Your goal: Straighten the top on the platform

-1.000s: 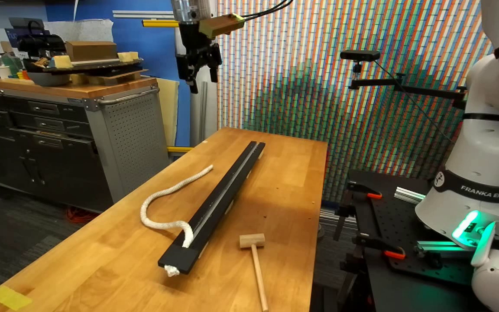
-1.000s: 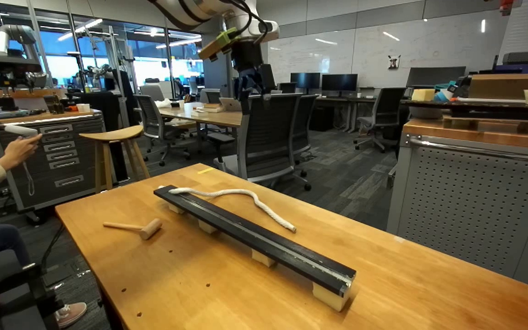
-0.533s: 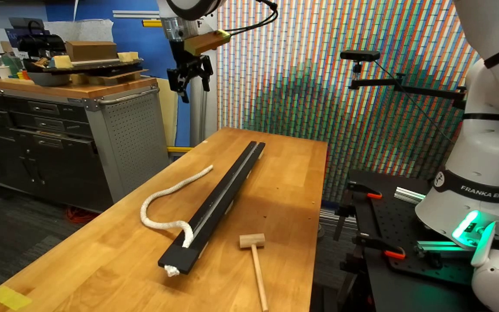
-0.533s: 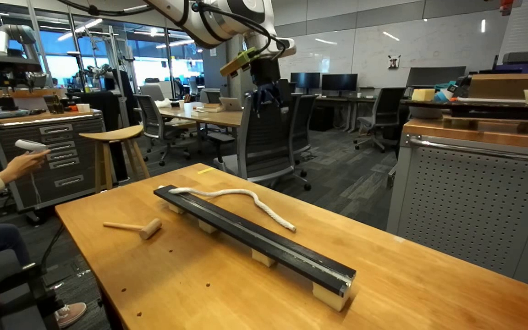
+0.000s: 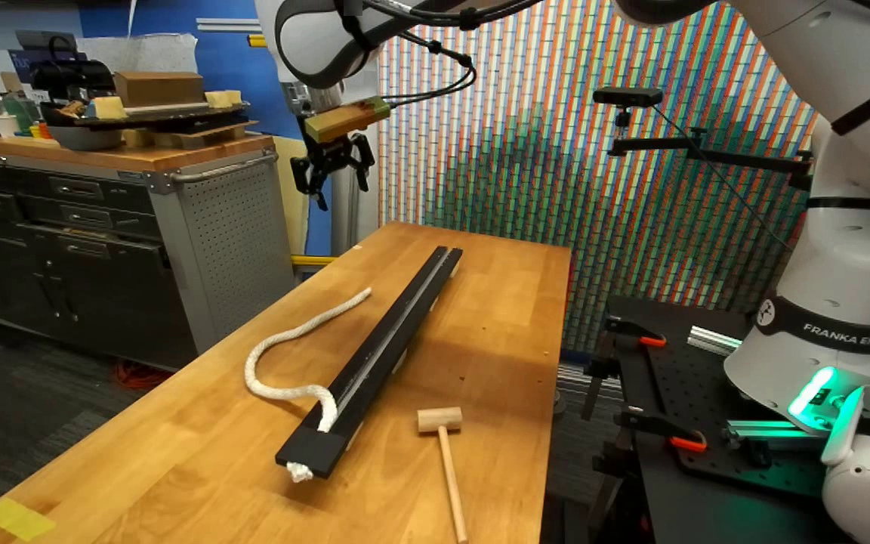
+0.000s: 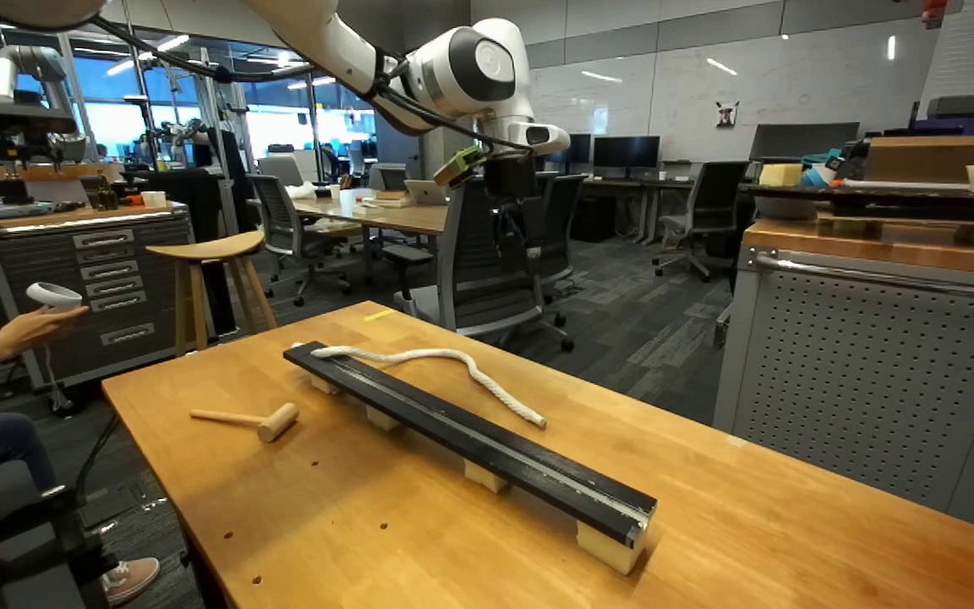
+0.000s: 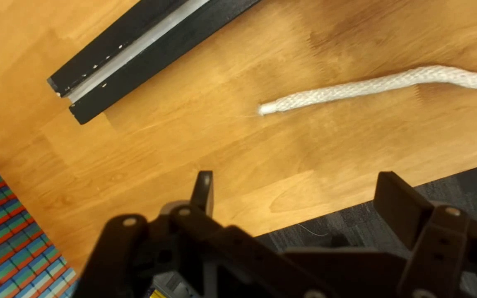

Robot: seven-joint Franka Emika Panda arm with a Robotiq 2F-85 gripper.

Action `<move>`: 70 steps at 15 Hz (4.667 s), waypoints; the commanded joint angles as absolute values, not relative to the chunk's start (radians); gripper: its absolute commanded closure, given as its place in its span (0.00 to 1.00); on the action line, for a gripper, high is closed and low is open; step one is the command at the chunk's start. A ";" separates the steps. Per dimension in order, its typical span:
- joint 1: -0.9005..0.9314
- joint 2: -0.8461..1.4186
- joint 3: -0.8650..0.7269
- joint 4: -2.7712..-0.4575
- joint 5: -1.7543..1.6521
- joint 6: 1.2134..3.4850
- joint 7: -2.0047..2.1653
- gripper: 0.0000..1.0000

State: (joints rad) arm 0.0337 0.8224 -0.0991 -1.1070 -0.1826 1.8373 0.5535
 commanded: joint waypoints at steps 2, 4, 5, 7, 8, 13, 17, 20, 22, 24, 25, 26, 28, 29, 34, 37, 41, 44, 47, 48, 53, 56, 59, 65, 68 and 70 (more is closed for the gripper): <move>0.036 0.915 -0.120 -0.992 -0.109 1.773 0.631 0.00; 0.027 0.932 -0.112 -0.989 -0.080 1.763 0.635 0.00; 0.025 0.939 -0.112 -0.991 -0.073 1.762 0.638 0.00; 0.023 0.945 -0.110 -1.000 -0.057 1.766 0.639 0.00; 0.027 0.936 -0.110 -1.011 -0.060 1.774 0.627 0.00; 0.038 0.917 -0.116 -1.051 -0.076 1.803 0.618 0.00; 0.026 0.929 -0.115 -1.041 -0.044 1.794 0.674 0.00; 0.013 0.950 -0.118 -1.054 0.002 1.833 0.756 0.00; 0.012 0.967 -0.125 -1.062 0.007 1.858 0.809 0.00; 0.016 0.986 -0.139 -1.076 0.000 1.916 0.883 0.00; 0.017 0.997 -0.144 -1.081 0.002 1.935 0.923 0.00; 0.020 1.007 -0.149 -1.089 0.001 1.956 0.966 0.00; 0.023 1.030 -0.159 -1.099 0.002 2.006 1.062 0.00; 0.019 1.041 -0.157 -1.099 0.005 2.015 1.093 0.00; 0.016 1.074 -0.153 -1.093 0.000 2.011 1.206 0.00; 0.008 1.092 -0.143 -1.081 0.001 2.028 1.217 0.00; -0.002 1.121 -0.136 -1.059 0.014 2.046 1.229 0.00; -0.012 1.149 -0.133 -1.032 0.024 2.054 1.231 0.00; -0.024 1.176 -0.128 -0.998 0.042 2.066 1.225 0.00; -0.028 1.184 -0.128 -0.985 0.047 2.071 1.224 0.00; -0.042 1.212 -0.128 -0.934 0.059 2.055 1.226 0.00; -0.044 1.226 -0.127 -0.918 0.056 2.042 1.221 0.06; -0.042 1.246 -0.124 -0.904 0.053 2.026 1.214 0.30; -0.041 1.264 -0.125 -0.870 0.050 2.009 1.220 0.66; -0.041 1.261 -0.129 -0.870 0.048 2.008 1.226 0.88; -0.042 1.259 -0.130 -0.874 0.048 2.010 1.230 1.00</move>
State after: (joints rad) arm -0.0340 1.2215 -0.1245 -0.9397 0.0343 2.0439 1.2217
